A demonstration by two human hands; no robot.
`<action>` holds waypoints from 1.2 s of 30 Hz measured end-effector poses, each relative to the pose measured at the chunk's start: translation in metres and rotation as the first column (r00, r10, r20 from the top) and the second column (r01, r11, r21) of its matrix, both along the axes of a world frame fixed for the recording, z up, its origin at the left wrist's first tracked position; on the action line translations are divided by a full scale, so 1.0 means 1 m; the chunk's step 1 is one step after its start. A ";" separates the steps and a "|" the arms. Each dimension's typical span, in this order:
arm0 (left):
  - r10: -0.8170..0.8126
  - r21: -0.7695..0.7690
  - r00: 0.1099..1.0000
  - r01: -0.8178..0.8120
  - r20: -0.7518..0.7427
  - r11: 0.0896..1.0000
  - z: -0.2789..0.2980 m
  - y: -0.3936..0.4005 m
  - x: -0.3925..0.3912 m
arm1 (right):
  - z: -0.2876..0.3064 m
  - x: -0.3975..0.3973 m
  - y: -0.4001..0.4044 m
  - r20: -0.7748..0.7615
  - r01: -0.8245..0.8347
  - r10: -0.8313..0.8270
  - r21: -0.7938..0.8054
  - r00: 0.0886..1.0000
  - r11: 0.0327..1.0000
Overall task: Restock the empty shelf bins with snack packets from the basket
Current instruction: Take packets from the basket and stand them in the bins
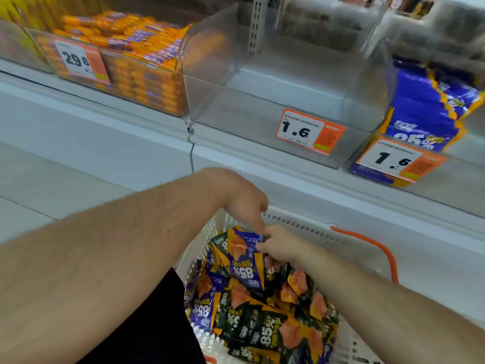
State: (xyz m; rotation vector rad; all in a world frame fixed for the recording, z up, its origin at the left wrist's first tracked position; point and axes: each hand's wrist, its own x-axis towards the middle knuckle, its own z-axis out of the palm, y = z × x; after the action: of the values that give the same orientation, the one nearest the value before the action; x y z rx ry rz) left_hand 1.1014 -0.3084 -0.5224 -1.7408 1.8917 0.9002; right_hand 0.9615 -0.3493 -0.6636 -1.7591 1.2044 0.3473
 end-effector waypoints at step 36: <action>-0.201 -0.768 0.884 -0.231 -0.422 0.597 0.093 -0.077 -0.139 | 0.197 -0.185 -0.052 0.569 0.365 -0.071 -0.422 0.819 0.830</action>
State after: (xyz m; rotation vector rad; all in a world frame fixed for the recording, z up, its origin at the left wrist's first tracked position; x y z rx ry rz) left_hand 0.9625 -0.3856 -0.4299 -2.1393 2.9614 0.4811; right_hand 0.7761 -0.4017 -0.4671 -1.9384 1.1255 -0.6482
